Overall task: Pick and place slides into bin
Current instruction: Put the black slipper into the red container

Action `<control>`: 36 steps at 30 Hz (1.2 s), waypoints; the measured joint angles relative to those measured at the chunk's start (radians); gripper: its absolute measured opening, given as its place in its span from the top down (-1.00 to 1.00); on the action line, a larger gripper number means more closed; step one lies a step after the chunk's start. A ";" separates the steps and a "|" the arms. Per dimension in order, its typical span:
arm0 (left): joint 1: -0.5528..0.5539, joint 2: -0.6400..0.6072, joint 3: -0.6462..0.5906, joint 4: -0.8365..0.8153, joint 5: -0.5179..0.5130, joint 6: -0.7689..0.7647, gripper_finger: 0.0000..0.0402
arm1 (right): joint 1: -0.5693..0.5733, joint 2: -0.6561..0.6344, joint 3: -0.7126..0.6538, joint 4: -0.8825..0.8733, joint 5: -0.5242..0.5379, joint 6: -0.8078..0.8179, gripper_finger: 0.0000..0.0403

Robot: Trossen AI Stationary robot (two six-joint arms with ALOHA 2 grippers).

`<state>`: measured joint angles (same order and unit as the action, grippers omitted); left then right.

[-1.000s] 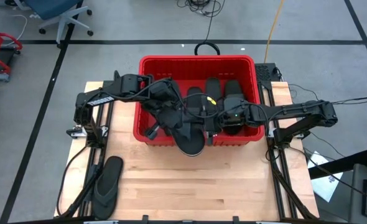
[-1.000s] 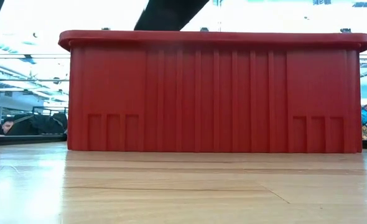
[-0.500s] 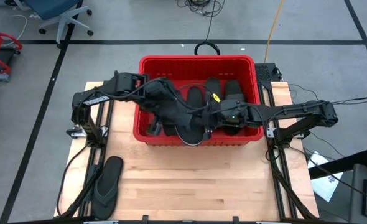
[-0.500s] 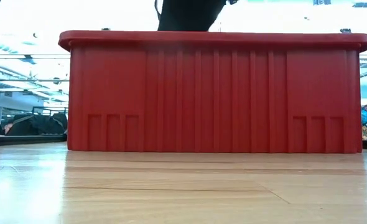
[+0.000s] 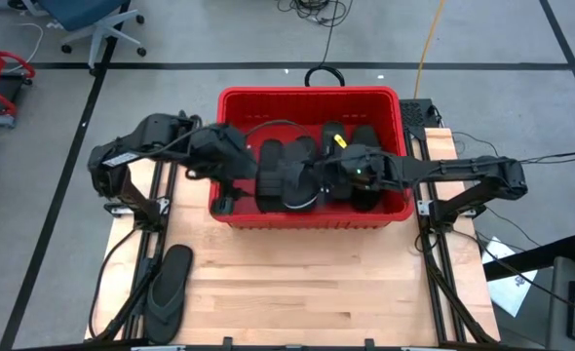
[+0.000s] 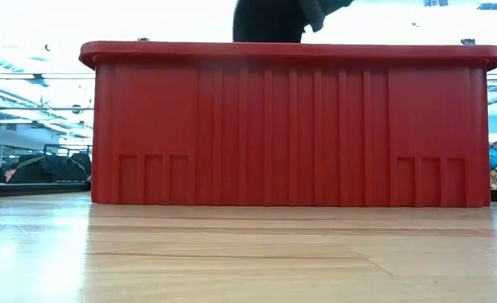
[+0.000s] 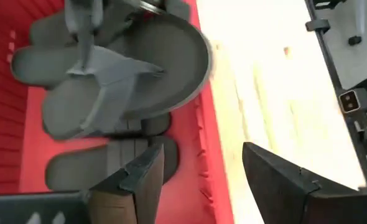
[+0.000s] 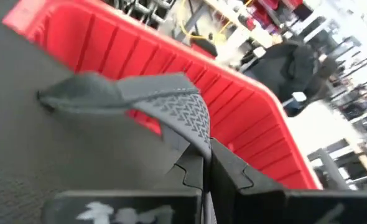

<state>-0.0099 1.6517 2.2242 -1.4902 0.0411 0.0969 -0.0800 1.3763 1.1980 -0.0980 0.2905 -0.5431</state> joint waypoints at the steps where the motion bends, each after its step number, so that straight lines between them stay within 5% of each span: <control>1: -0.021 -0.005 -0.001 -0.002 -0.013 -0.019 -0.06 | -0.021 0.006 0.000 0.002 -0.031 0.004 1.00; 6: -0.137 -0.029 -0.002 0.015 -0.068 -0.045 0.17 | -0.120 0.037 0.001 0.021 -0.196 0.027 1.00; 10: -0.224 -0.047 -0.002 0.006 -0.097 -0.044 0.64 | -0.178 0.078 0.001 0.019 -0.352 0.026 1.00; 13: -0.272 -0.072 -0.002 0.030 -0.106 -0.051 0.93 | -0.200 0.123 0.001 0.014 -0.373 0.028 1.00; 18: -0.319 -0.144 -0.002 0.158 -0.087 -0.092 0.94 | -0.221 0.172 0.001 0.020 -0.363 0.061 1.00; 24: -0.389 -0.261 -0.059 0.518 0.006 -0.053 0.99 | -0.227 0.180 0.001 0.021 -0.289 0.086 1.00; 29: -0.406 -0.381 -0.395 0.765 -0.058 -0.029 1.00 | -0.227 0.180 -0.031 0.068 -0.290 0.095 1.00; 36: -0.314 -0.582 -1.045 1.312 0.017 -0.218 1.00 | -0.226 0.179 -0.110 0.144 -0.277 0.139 1.00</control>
<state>-0.3242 1.0698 1.1795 -0.1780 0.0582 -0.1207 -0.3065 1.5555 1.0884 0.0460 0.0134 -0.4044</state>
